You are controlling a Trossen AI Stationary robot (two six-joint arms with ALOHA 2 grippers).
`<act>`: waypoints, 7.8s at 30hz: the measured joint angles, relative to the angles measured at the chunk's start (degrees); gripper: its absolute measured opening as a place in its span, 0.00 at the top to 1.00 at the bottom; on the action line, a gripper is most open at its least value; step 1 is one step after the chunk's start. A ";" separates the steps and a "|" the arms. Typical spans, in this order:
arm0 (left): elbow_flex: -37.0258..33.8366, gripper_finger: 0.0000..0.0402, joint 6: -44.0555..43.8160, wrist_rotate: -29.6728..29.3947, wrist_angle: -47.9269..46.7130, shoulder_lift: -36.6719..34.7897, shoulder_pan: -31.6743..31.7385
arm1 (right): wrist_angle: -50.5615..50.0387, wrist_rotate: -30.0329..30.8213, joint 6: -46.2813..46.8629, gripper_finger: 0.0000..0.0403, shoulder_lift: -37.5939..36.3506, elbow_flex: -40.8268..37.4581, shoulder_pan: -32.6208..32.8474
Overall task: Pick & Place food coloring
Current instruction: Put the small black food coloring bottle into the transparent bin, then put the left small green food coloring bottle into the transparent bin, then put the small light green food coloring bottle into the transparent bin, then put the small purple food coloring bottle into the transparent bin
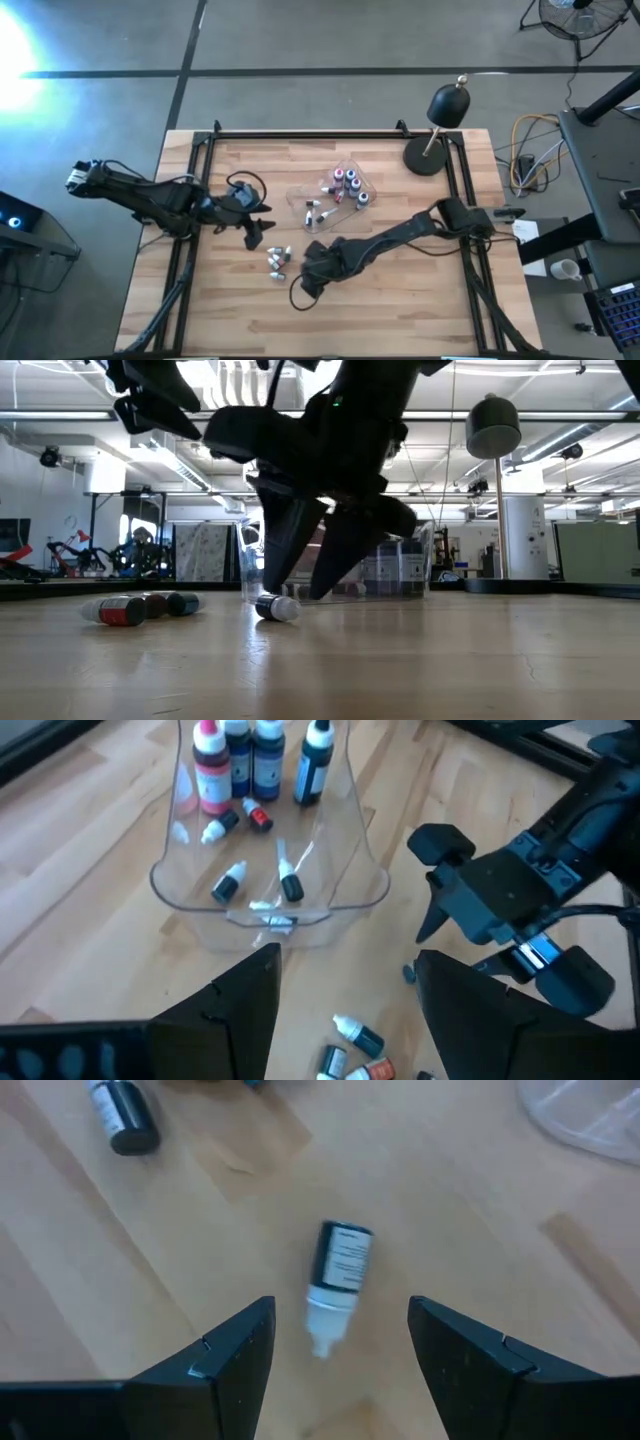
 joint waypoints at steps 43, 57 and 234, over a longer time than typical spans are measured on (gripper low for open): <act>-3.35 0.49 -1.83 3.31 -10.35 0.02 -0.13 | -16.44 5.86 -10.43 0.33 -22.47 4.12 -10.44; -23.97 0.49 11.15 14.91 21.98 7.18 -1.62 | -24.36 7.54 -7.26 0.33 -20.80 -1.54 -4.87; -0.30 0.59 3.50 6.18 -0.64 17.25 -8.87 | -15.20 14.64 -14.11 0.44 -27.37 -9.89 -0.07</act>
